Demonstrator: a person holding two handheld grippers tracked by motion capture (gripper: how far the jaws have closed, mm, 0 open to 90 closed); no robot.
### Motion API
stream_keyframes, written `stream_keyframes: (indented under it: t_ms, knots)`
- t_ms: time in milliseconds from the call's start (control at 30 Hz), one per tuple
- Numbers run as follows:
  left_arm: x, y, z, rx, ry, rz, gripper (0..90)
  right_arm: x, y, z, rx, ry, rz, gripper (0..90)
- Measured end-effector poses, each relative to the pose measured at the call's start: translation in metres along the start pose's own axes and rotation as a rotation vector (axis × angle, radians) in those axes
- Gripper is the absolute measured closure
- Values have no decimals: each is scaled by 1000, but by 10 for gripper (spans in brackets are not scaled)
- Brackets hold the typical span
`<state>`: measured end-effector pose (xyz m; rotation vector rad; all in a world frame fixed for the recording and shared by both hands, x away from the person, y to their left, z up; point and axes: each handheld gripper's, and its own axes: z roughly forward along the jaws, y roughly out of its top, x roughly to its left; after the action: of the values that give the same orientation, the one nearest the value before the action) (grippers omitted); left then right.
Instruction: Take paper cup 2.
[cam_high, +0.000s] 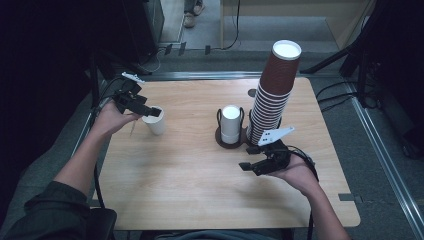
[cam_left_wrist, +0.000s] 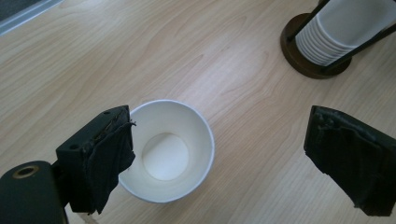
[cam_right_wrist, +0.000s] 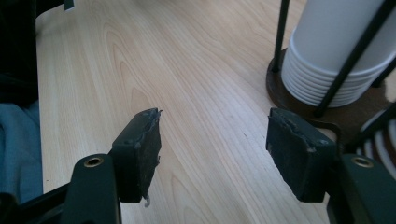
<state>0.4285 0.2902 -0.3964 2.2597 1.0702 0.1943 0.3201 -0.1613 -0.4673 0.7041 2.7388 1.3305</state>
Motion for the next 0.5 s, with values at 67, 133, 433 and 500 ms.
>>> stream_keyframes:
  t_ms: [67,133,433,500]
  knots:
    - [-5,-1,-1,-8,-14,2,78,0,0,-7,-5,-4,-2,355]
    - [-11,-3,-1,-19,-20,7,86,0,-1,-12,-7,-11,1,357]
    - [-28,-14,1,-39,-54,15,88,-5,-9,-38,-47,-65,6,383]
    - [-31,-17,2,-50,-54,17,89,-6,-10,-44,-56,-82,8,382]
